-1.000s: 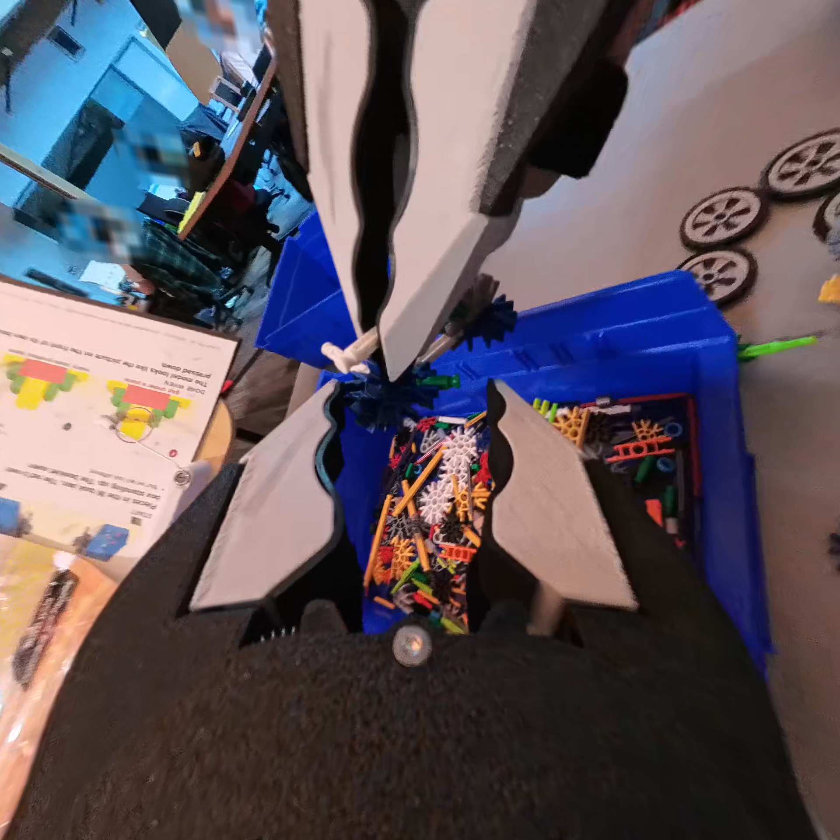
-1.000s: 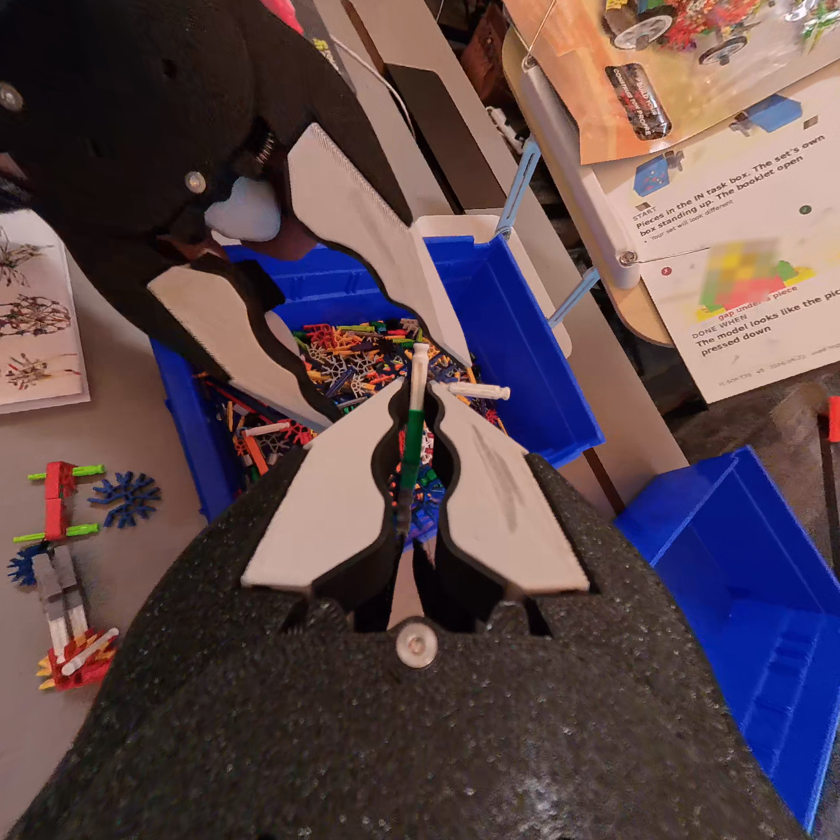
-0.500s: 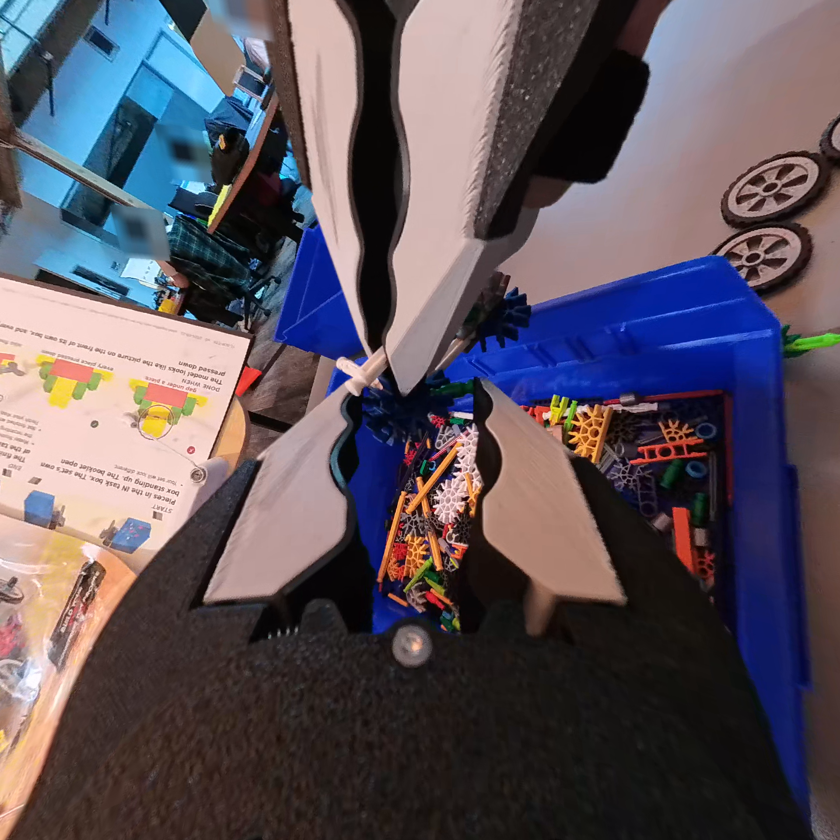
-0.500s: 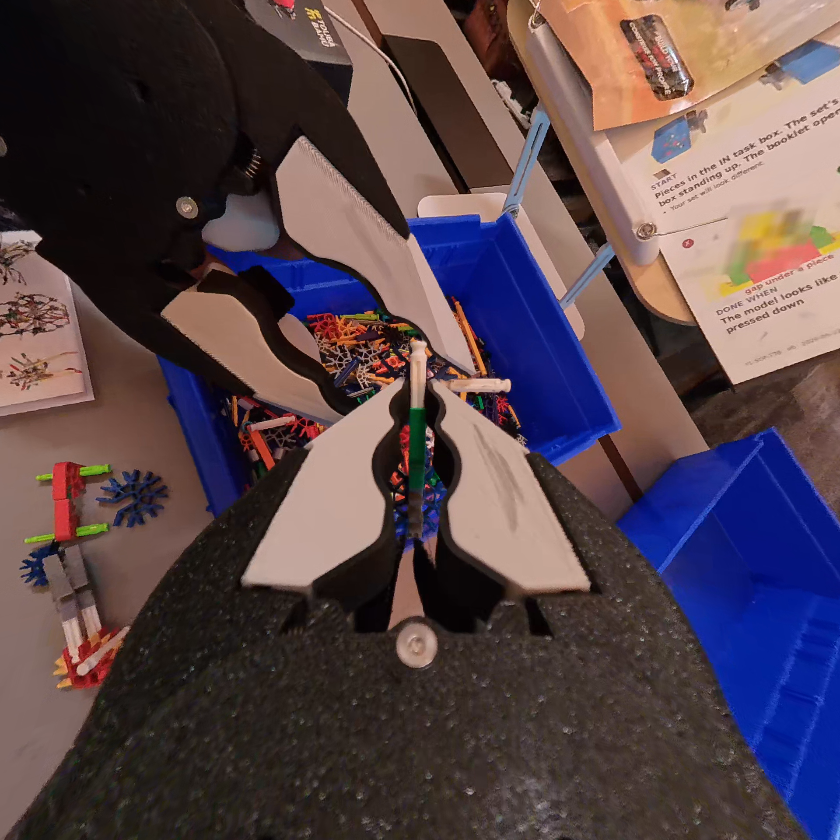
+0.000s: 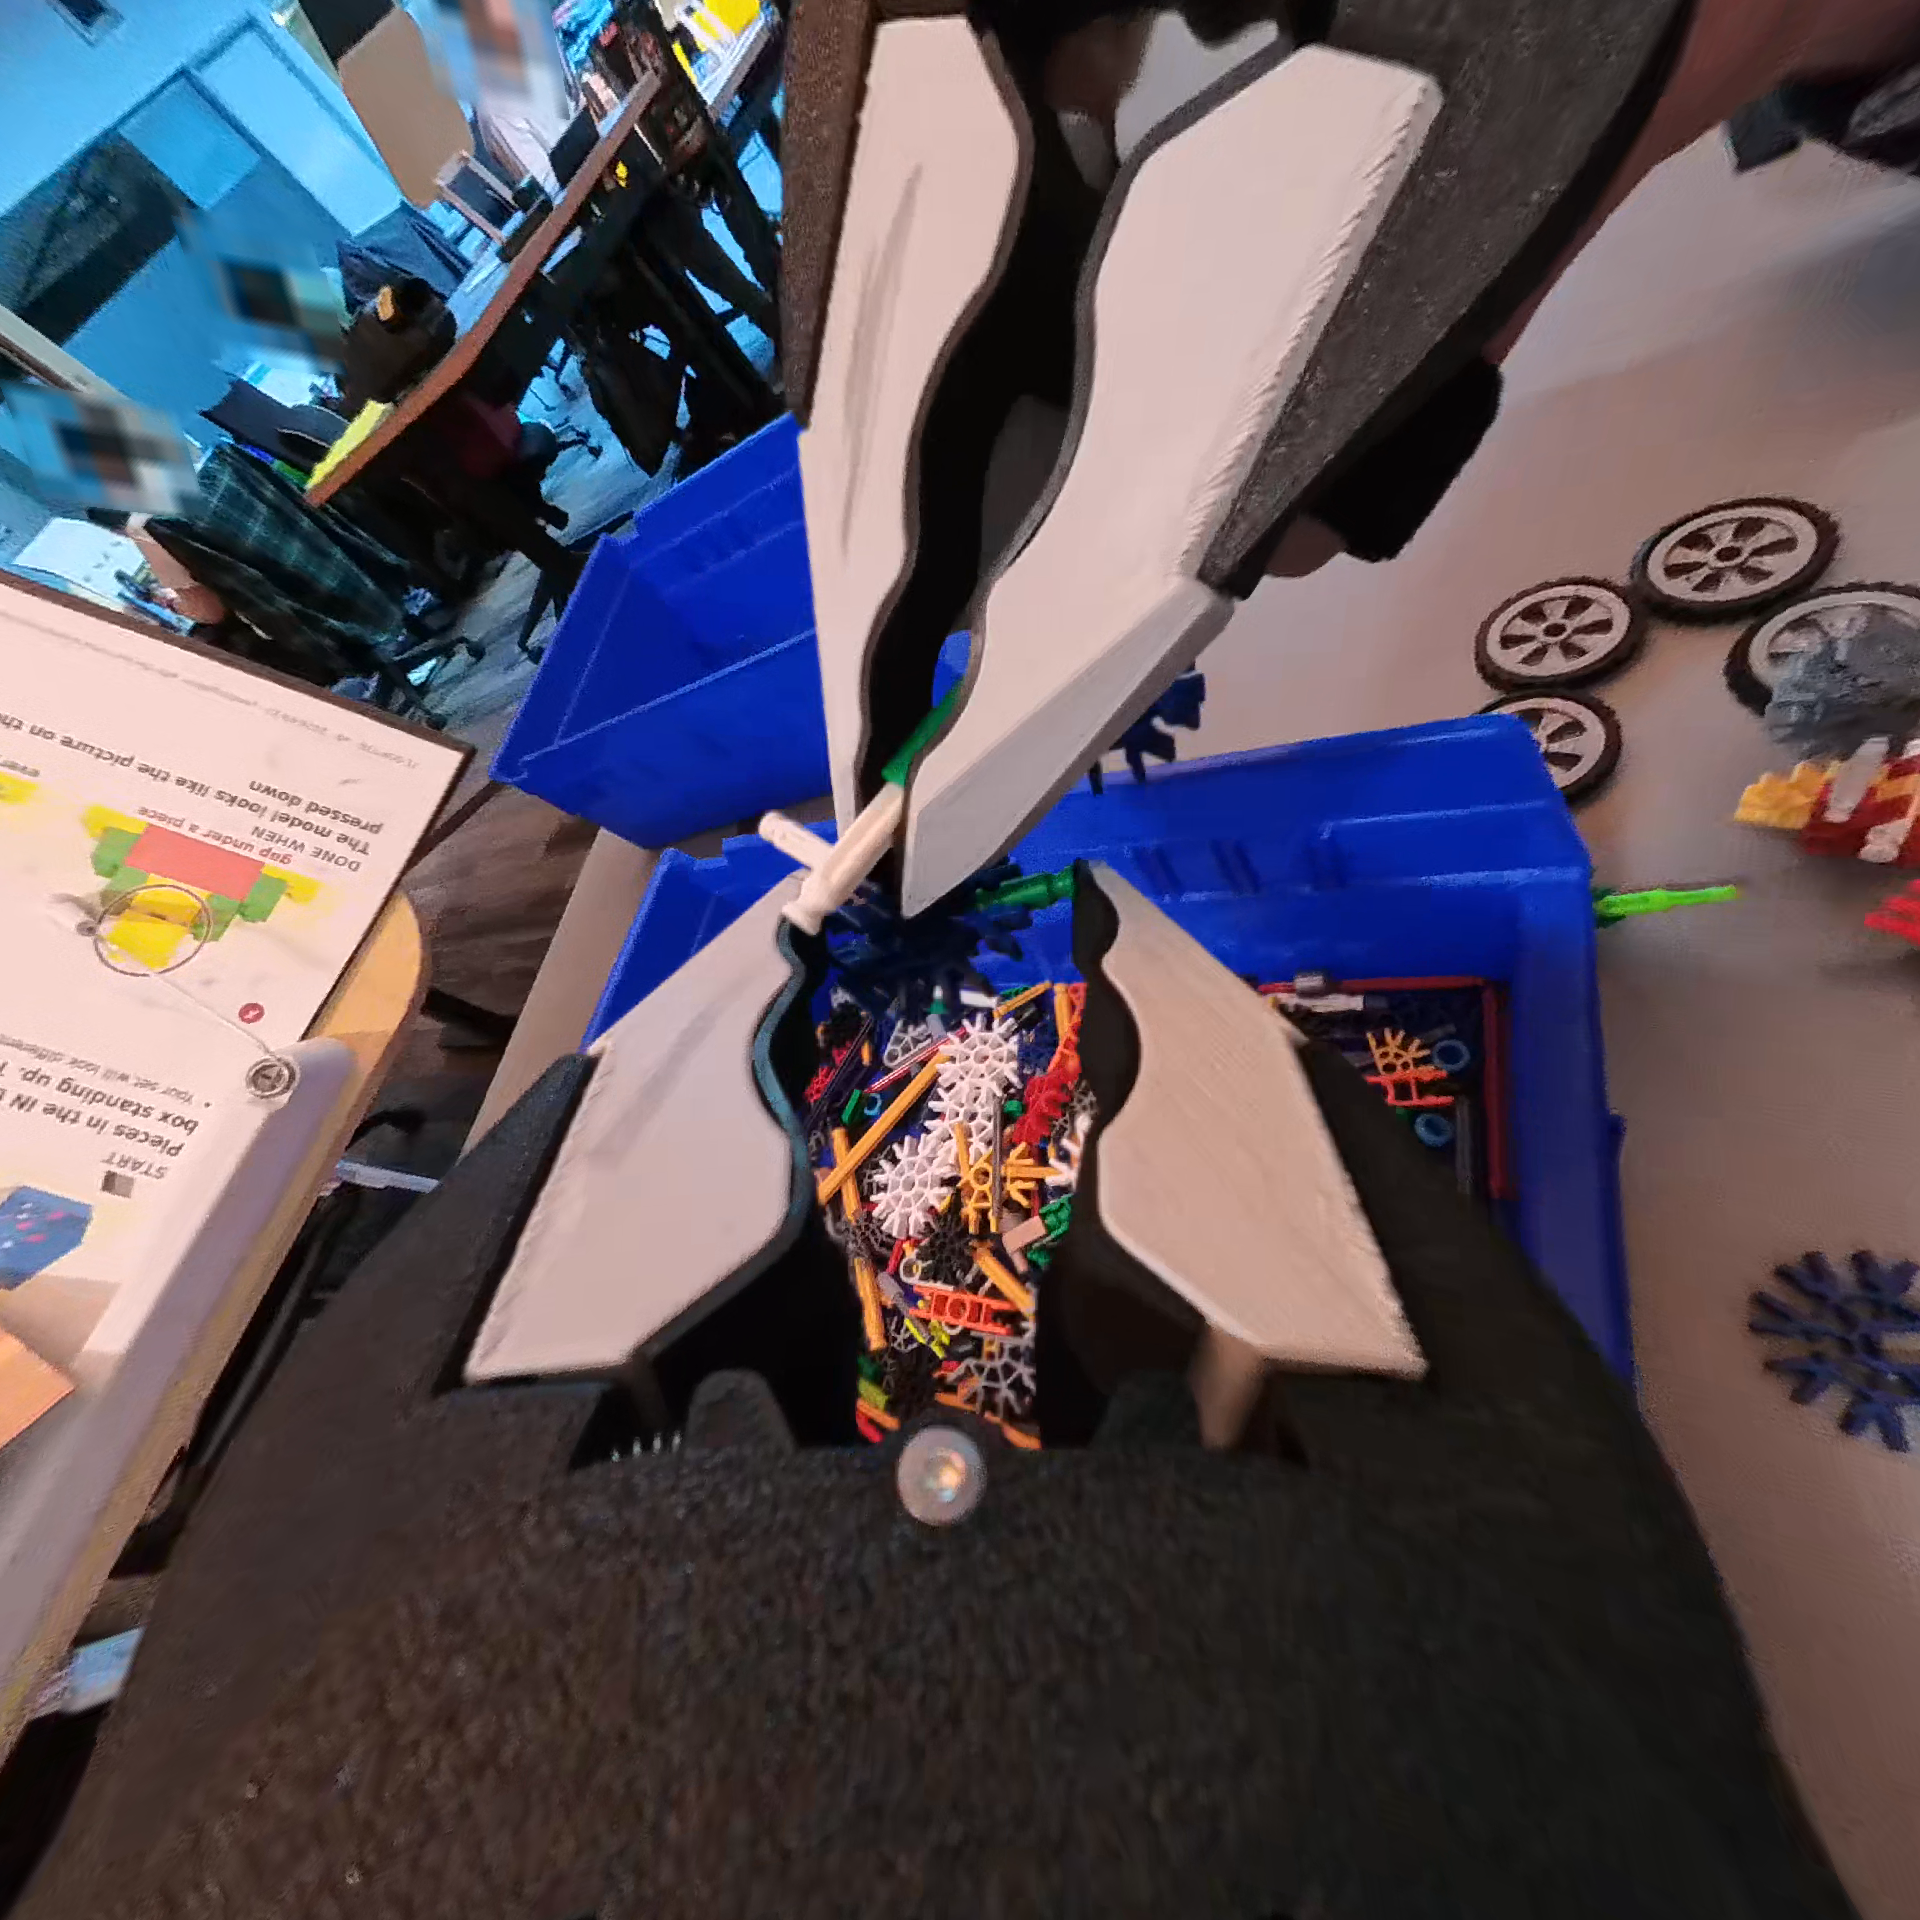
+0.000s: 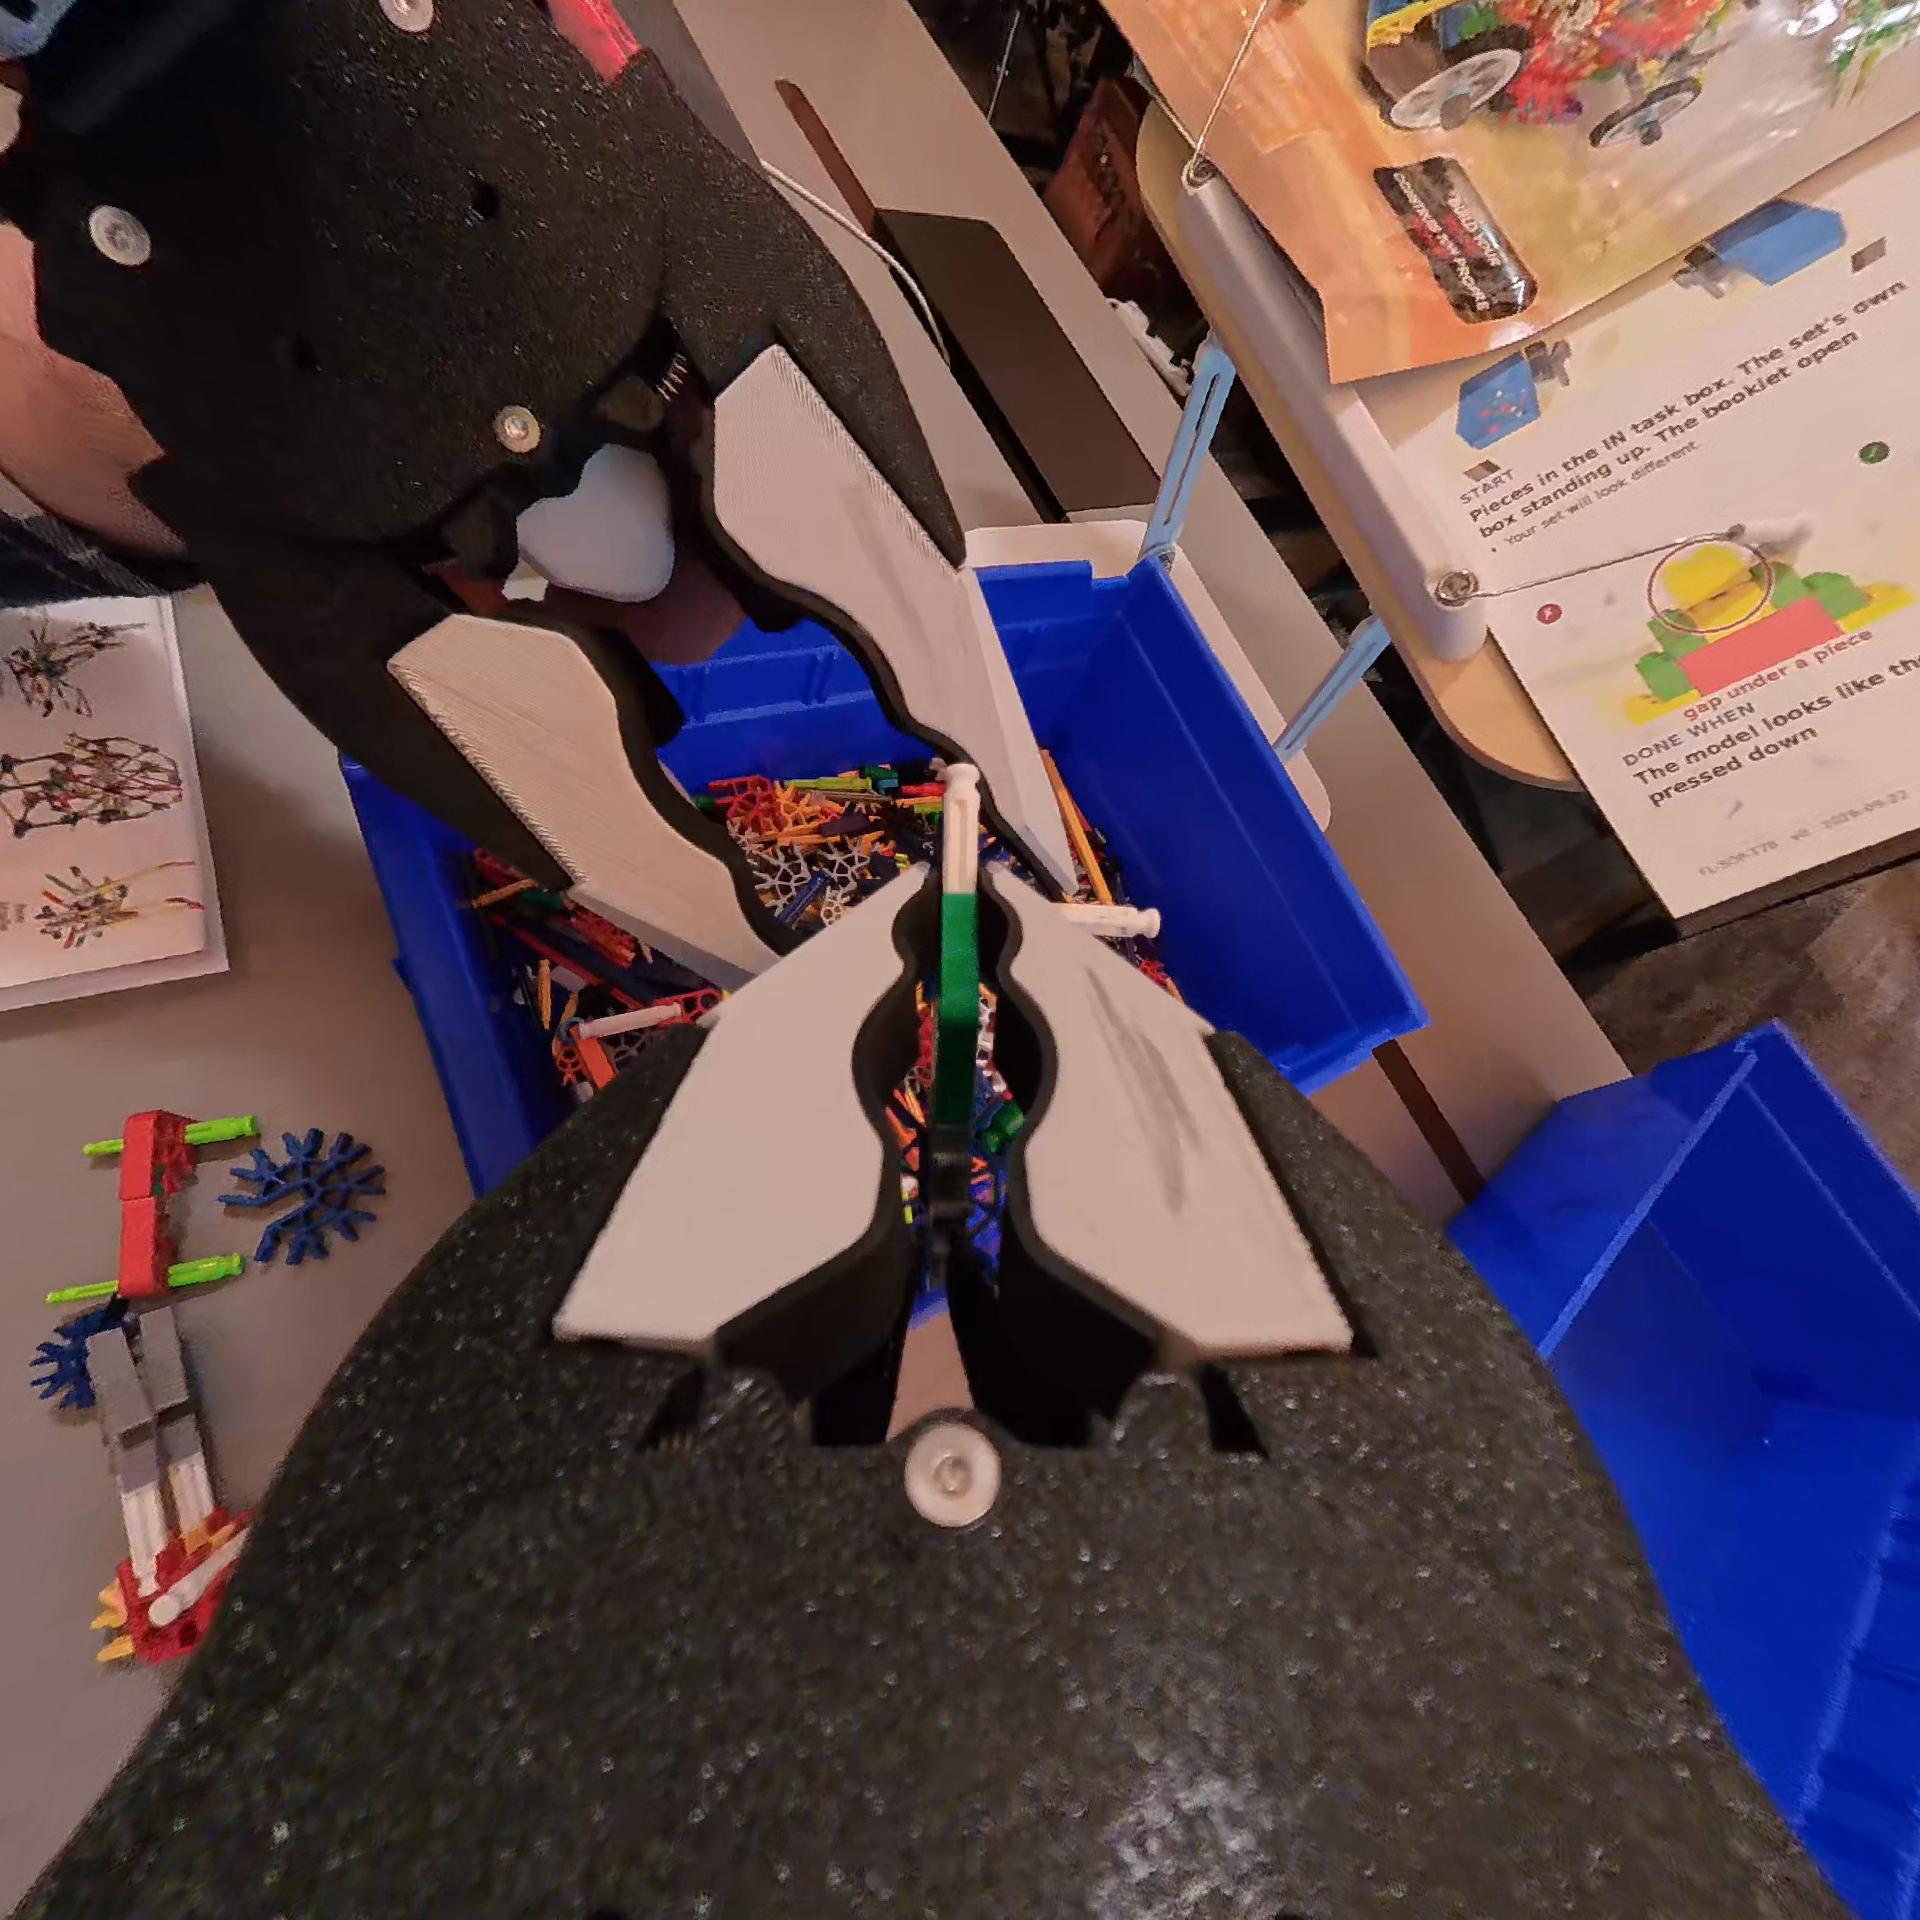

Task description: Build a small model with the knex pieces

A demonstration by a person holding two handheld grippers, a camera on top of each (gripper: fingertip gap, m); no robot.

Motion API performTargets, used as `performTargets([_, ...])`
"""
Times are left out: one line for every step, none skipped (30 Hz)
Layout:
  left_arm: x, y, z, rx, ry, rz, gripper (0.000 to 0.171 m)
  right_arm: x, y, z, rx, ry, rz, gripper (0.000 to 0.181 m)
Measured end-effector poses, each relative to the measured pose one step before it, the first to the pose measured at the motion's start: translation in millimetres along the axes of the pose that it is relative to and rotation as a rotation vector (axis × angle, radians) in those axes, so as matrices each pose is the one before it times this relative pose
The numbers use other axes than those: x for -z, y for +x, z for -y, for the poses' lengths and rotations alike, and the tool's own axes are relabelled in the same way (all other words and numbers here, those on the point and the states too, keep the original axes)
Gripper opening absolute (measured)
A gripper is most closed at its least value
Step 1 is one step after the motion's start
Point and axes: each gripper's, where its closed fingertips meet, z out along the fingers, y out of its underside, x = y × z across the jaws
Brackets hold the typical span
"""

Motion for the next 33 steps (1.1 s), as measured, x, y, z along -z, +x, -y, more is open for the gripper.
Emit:
performTargets([0.5,-0.58,0.48,-0.0103,-0.00722,0.0064,0.044,0.73,0.17,0.62,-0.0041,0.0032,0.0023,0.005])
performTargets([1.23,-1.45,1.26,-0.0118,-0.00518,0.0115,0.045,1.26,0.83,0.93,-0.0059,0.0061,-0.0035,0.006])
performTargets([1.75,-2.2,1.24,-0.0022,-0.00209,0.0115,0.044,2.15,2.24,0.54,-0.0052,0.0029,-0.0126,0.01])
performTargets([1.83,-2.25,0.45,0.0039,-0.00073,0.0061,0.044,2.82,2.32,0.02,-0.0002,-0.0001,-0.0113,0.014])
performTargets([1.85,-0.99,0.92,0.0045,0.005,-0.0026,0.045,2.94,0.25,0.77,0.0017,0.008,0.0034,0.01])
performTargets([1.65,-0.56,2.46,-0.001,0.01462,0.0009,0.044,2.14,-0.36,2.18,-0.0034,0.0175,0.0062,0.009])
performTargets([0.37,-0.35,0.6,-0.0095,-0.00279,0.0071,0.044,0.89,-0.1,1.94,-0.0034,0.0129,0.0018,0.009])
performTargets([-1.19,1.6,-1.4,-0.0279,-0.02171,0.0042,0.044,-0.24,-0.92,0.45,0.0064,-0.0019,0.0015,0.007])
performTargets([-1.39,0.12,-1.84,-0.0281,-0.0266,0.0154,0.045,-0.79,-1.22,-0.57,0.017,-0.0103,-0.0025,0.006])
performTargets([-0.7,-0.77,-0.48,-0.0091,-0.01233,0.0135,0.045,-0.71,-0.21,-0.21,0.0135,-0.0068,-0.0074,0.006])
performTargets([0.24,-0.72,0.44,0.004,0.00344,0.0019,0.045,0.04,0.36,0.71,-0.002,0.0013,-0.0033,0.006])
performTargets([1.4,-0.39,1.49,0.0104,0.01354,-0.0061,0.045,0.48,0.35,1.93,-0.0127,0.0114,0.0032,0.006])
performTargets([1.68,-0.73,1.41,0.0035,0.01075,-0.0021,0.045,0.75,0.13,2.78,-0.0116,0.0175,0.0035,0.006])
performTargets([0.98,-0.59,0.08,-0.0101,-0.00385,0.004,0.045,0.31,-0.17,1.75,-0.0009,0.009,0.002,0.006])
performTargets([0.42,-0.27,-0.13,-0.009,-0.00703,0.0029,0.045,0.21,-0.55,1.01,0.007,0.0016,0.0015,0.005])
performTargets([0.92,-0.92,1.78,0.0047,0.00972,0.0041,0.045,0.59,-0.39,2.16,-0.0012,0.0103,-0.0014,0.004])
performTargets([1.7,0.22,2.2,0.0189,0.02121,-0.0136,0.046,1.24,-0.3,2.29,-0.0135,0.0171,0.0039,0.005])
performTargets([2.0,2.26,1.39,0.023,0.0188,-0.0353,0.046,1.59,-1.09,0.79,-0.0157,0.0118,0.0167,0.004])
performTargets([2.31,2.11,1.27,0.0296,0.0128,-0.0366,0.046,1.64,-1.27,-0.01,-0.0085,0.0091,0.0187,0.005])
performTargets([2.43,1.55,2.06,0.0208,0.01166,-0.0256,0.047,1.47,-1.8,0.65,0.007,0.011,0.0139,0.005])
performTargets([2.42,2.0,1.39,0.0085,0.00714,-0.0203,0.047,1.15,-1.75,-0.63,0.0267,-0.0018,0.0027,0.004])
performTargets([2.39,0.16,-1.39,0.0028,-0.00916,-0.0089,0.048,1.16,1.14,-2.71,0.0346,-0.0226,-0.0202,0.005])
performTargets([3.0,-0.9,-0.13,0.001,-0.00002,-0.0038,0.05,1.59,1.41,-2.43,0.0338,-0.0226,-0.0197,0.005])
performTargets([3.72,-2.29,2.58,0.0078,0.01468,0.0035,0.05,2.5,-1.1,-0.25,0.0248,-0.0076,0.0024,0.005])
performTargets([3.55,-2.59,4.05,0.0085,0.02162,0.008,0.044,2.87,-1.17,1.49,0.0124,0.0025,0.008,0.005])
performTargets([3.25,-1.26,5.54,-0.0014,0.02913,0.0076,0.04,2.63,-0.55,1.33,0.0105,-0.0002,0.0049,0.005])
performTargets([2.57,-0.24,5.75,-0.0071,0.02789,0.0056,0.038,1.78,-1.05,-0.26,0.0154,-0.0107,0.0066,0.005])
performTargets([1.03,1.43,3.11,-0.0078,0.00901,-0.0032,0.031,1.07,-1.32,-1.07,0.0159,-0.0148,0.0068,0.005])
performTargets([-0.68,2.52,-0.61,-0.022,-0.01629,-0.0029,0.026,0.91,-1.58,0.1,0.008,-0.0046,0.0099,0.005])
performTargets([-1.52,1.23,0.33,-0.0292,-0.00968,0.0121,0.022,0.37,-3.59,1.04,0.0024,0.0026,0.0211,0.005])
performTargets([-2.01,3.19,1.67,-0.0144,0.00256,-0.005,0.017,-0.41,-2.68,0.27,0.0076,-0.0031,0.0116,0.005])
performTargets([-2.14,3.55,-0.48,-0.0022,-0.00619,-0.0136,0.008,-0.58,0.16,-0.89,0.0125,-0.0113,-0.0091,0.005])
performTargets([-1.13,1.13,-1.36,-0.0152,-0.00368,-0.0001,0.008,-0.46,0.09,-1.64,0.01,-0.0121,-0.0057,0.005])
